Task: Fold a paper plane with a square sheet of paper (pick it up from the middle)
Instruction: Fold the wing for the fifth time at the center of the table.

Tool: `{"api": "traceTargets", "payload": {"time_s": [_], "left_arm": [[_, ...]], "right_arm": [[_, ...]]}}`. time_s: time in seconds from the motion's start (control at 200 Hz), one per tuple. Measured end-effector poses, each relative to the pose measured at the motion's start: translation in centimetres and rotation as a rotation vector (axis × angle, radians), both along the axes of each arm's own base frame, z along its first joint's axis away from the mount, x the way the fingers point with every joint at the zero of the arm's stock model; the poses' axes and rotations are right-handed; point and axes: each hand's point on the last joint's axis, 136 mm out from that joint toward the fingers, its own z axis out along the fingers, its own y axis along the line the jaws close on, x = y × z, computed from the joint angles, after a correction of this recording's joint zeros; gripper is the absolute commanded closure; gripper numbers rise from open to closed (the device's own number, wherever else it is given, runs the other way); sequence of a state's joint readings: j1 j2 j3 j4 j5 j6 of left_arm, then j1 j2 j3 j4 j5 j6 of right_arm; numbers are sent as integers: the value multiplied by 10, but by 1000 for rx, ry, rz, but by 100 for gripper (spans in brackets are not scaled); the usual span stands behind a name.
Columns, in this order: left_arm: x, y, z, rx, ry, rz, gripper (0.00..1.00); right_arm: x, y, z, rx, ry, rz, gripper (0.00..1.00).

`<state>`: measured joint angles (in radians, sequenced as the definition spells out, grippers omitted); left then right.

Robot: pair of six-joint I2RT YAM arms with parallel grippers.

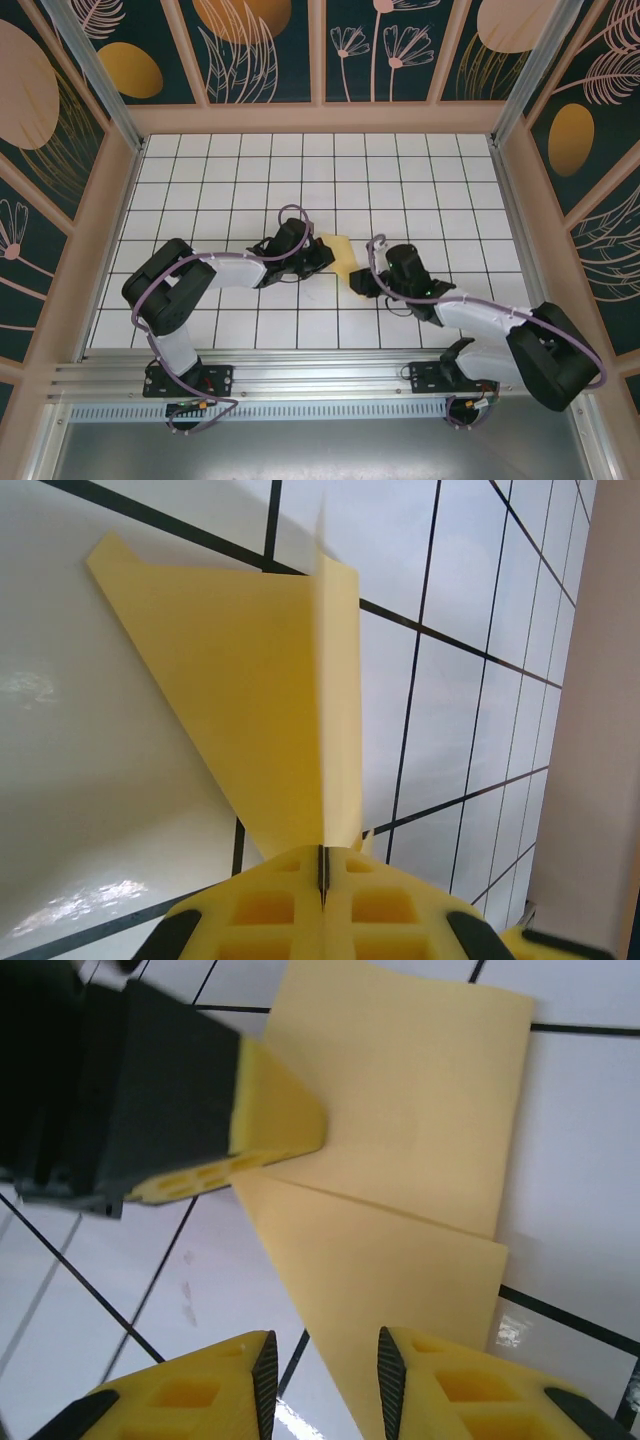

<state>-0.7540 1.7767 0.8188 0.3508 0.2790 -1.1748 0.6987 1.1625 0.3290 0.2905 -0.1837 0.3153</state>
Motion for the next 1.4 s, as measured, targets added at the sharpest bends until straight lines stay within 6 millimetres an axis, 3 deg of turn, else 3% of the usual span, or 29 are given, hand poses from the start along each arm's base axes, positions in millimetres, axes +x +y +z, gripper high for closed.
{"api": "traceTargets", "payload": {"time_s": [0.165, 0.23, 0.415, 0.535, 0.816, 1.086, 1.401], "left_arm": [[1, -1, 2, 8, 4, -3, 100], [1, -1, 2, 10, 6, -3, 100], [2, -1, 3, 17, 6, -7, 100], [2, -1, 3, 24, 7, -10, 100], [2, 0, 2, 32, 12, -13, 100], [5, 3, 2, 35, 14, -2, 100], [8, 6, 1, 42, 11, -1, 97]], "right_arm": [[-17, 3, -6, -112, -181, 86, 60], [-23, 8, -4, -139, -239, 122, 49], [-22, 14, -9, -250, -353, 154, 51], [-14, 14, -23, -346, -365, 159, 56], [11, 22, -31, -473, -420, 127, 68], [15, 22, -31, -485, -431, 112, 73], [15, 24, -33, -483, -432, 107, 99]]}}
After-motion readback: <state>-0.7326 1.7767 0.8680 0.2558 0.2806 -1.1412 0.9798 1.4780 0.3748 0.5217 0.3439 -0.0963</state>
